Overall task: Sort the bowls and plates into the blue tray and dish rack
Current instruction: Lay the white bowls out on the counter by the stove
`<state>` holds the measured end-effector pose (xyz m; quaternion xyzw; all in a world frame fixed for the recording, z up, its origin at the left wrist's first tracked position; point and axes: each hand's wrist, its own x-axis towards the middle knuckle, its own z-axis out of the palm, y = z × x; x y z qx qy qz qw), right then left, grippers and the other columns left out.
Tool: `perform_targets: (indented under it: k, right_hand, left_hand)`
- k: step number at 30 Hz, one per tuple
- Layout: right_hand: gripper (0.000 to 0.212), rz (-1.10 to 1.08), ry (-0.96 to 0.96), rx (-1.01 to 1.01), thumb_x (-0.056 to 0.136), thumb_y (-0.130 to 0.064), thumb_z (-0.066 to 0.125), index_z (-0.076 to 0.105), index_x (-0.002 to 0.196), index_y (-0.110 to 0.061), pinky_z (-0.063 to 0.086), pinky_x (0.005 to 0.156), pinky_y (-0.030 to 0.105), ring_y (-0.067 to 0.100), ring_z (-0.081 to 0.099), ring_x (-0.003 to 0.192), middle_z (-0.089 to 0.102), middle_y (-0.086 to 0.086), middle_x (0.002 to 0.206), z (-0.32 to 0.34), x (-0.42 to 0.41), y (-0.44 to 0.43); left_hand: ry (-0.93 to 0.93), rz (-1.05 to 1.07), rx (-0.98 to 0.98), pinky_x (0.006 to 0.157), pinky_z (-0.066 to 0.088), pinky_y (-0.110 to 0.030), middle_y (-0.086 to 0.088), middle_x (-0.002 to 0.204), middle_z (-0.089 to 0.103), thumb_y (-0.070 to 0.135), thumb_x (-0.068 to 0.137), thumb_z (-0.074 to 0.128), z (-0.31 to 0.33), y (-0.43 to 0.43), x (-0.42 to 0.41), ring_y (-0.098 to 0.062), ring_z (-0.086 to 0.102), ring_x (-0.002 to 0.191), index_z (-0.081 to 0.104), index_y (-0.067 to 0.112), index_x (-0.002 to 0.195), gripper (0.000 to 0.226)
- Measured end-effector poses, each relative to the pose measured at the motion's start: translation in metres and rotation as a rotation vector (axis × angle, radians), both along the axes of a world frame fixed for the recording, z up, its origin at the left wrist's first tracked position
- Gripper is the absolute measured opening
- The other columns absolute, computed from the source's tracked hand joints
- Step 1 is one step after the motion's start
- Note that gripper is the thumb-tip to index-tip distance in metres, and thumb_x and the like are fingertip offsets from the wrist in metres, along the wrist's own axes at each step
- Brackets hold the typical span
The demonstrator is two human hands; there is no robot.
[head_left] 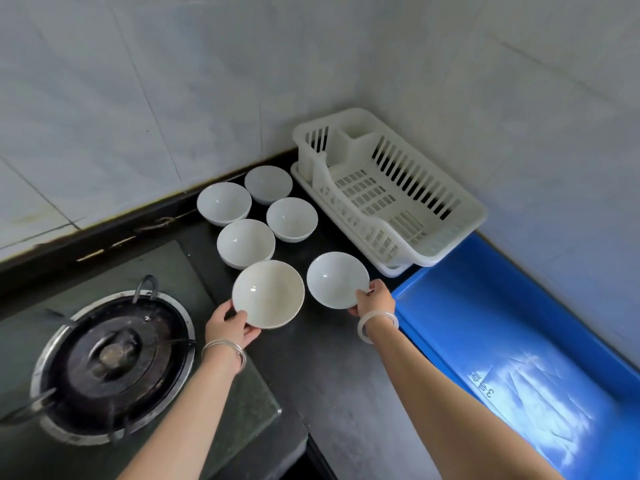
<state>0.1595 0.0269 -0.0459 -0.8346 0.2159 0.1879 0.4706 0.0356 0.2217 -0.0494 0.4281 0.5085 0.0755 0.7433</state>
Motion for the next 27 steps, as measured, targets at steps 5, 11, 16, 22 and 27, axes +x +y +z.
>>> perform_targets:
  k: [5,11,16,22,27]
  right_hand:
    - [0.009,0.003,0.039,0.01,0.092,-0.012,0.049,0.047,0.098,-0.017,0.045,0.042,0.021,0.025,0.065,0.078,0.057,0.009,0.102,-0.006,0.008,0.008]
    - [0.012,-0.068,0.075,0.118,0.091,-0.014,0.053,0.048,0.102,-0.018,0.052,0.048,0.023,0.018,0.06,0.068,0.052,0.005,0.098,-0.015,0.012,0.01]
    - [0.032,-0.16,0.165,0.329,0.092,-0.014,0.054,0.047,0.122,-0.019,0.058,0.06,0.028,0.018,0.065,0.076,0.056,0.006,0.109,-0.016,0.009,0.01]
    - [0.037,-0.217,0.159,0.397,0.091,-0.012,0.057,0.049,0.126,-0.018,0.057,0.056,0.025,0.024,0.066,0.092,0.061,0.01,0.117,-0.018,0.007,0.016]
    - [0.037,-0.213,0.157,0.425,0.091,-0.01,0.056,0.05,0.127,-0.015,0.057,0.058,0.024,0.018,0.067,0.079,0.062,0.009,0.11,-0.019,0.014,0.023]
  left_hand:
    - [0.013,0.018,-0.004,0.077,0.051,-0.039,-0.013,0.113,0.053,-0.008,0.087,0.044,-0.004,-0.001,0.001,-0.037,0.06,0.089,0.051,0.011,0.126,0.045]
    - [0.014,0.046,-0.012,0.077,0.05,-0.039,-0.012,0.112,0.052,-0.009,0.086,0.043,-0.005,-0.004,0.004,-0.036,0.06,0.088,0.051,0.011,0.126,0.045]
    - [-0.006,0.044,-0.049,0.079,0.05,-0.037,-0.013,0.11,0.055,-0.005,0.088,0.042,-0.002,-0.006,0.003,-0.034,0.059,0.093,0.05,0.013,0.128,0.044]
    - [-0.003,0.066,-0.078,0.081,0.05,-0.037,-0.019,0.111,0.059,0.0,0.09,0.046,-0.002,-0.007,0.002,-0.034,0.06,0.093,0.052,0.011,0.125,0.038]
    - [0.003,0.097,-0.075,0.082,0.049,-0.039,-0.021,0.121,0.057,-0.002,0.09,0.044,-0.004,-0.009,0.006,-0.035,0.059,0.092,0.051,0.008,0.127,0.039]
